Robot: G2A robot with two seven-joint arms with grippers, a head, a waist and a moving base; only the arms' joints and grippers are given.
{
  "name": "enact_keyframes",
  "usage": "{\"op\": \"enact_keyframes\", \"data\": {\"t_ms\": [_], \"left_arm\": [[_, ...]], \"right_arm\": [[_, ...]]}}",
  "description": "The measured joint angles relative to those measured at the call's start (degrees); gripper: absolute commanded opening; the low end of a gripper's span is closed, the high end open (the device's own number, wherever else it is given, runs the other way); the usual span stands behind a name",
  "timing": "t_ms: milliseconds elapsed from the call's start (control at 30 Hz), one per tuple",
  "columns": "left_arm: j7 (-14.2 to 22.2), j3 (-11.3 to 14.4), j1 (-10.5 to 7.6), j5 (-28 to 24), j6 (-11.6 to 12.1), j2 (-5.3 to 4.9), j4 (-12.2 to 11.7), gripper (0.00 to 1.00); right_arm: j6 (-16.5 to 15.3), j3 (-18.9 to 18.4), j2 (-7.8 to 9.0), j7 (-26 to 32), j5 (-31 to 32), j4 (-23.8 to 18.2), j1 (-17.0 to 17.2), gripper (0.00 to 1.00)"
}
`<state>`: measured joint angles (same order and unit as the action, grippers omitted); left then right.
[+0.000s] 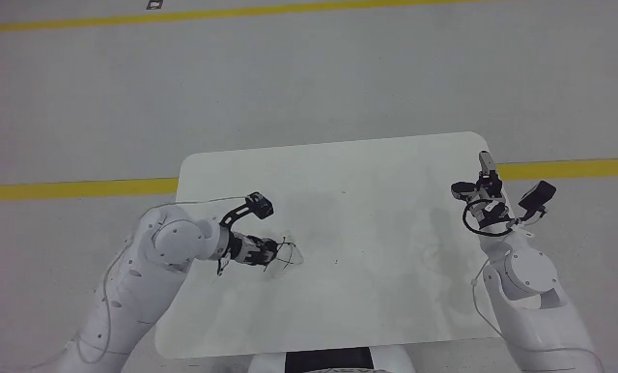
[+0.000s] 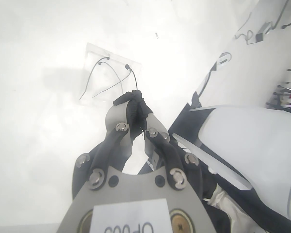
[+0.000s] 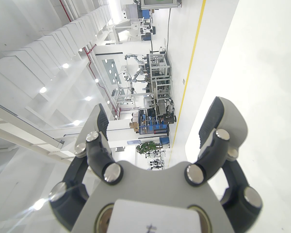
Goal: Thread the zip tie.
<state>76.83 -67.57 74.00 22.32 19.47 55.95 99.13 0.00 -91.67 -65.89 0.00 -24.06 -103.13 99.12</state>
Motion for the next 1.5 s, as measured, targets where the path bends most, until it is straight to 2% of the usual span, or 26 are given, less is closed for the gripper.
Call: {"op": "enact_keyframes", "data": {"t_ms": [300, 633, 700, 767, 967, 1133, 1333, 1500], "left_arm": [[-1.1, 3.9, -4.24, -8.8, 0.0, -2.70, -3.9, 0.00], [-1.1, 4.1, -4.41, -9.1, 0.0, -2.81, -4.1, 0.00], [-2.4, 3.9, -4.47, -10.4, 0.0, -2.77, -5.3, 0.00], [-2.9, 3.9, -5.36, -13.0, 0.0, -2.80, -7.6, 0.00], [2.9, 5.0, -10.19, -23.2, 0.0, -2.97, -13.3, 0.00], [2.8, 8.2, -13.45, -30.0, 0.0, -3.87, -16.9, 0.00], [2.8, 13.1, -16.67, -39.1, 0.0, -5.24, -19.8, 0.00], [2.8, 15.9, -18.40, -42.9, 0.0, -6.13, -20.7, 0.00]], "right_arm": [[0.0, 0.0, 0.00, 0.0, 0.0, 0.0, 0.0, 1.00], [0.0, 0.0, 0.00, 0.0, 0.0, 0.0, 0.0, 1.00], [0.0, 0.0, 0.00, 0.0, 0.0, 0.0, 0.0, 1.00], [0.0, 0.0, 0.00, 0.0, 0.0, 0.0, 0.0, 1.00], [0.0, 0.0, 0.00, 0.0, 0.0, 0.0, 0.0, 1.00], [0.0, 0.0, 0.00, 0.0, 0.0, 0.0, 0.0, 1.00], [0.0, 0.0, 0.00, 0.0, 0.0, 0.0, 0.0, 1.00], [0.0, 0.0, 0.00, 0.0, 0.0, 0.0, 0.0, 1.00]]}}
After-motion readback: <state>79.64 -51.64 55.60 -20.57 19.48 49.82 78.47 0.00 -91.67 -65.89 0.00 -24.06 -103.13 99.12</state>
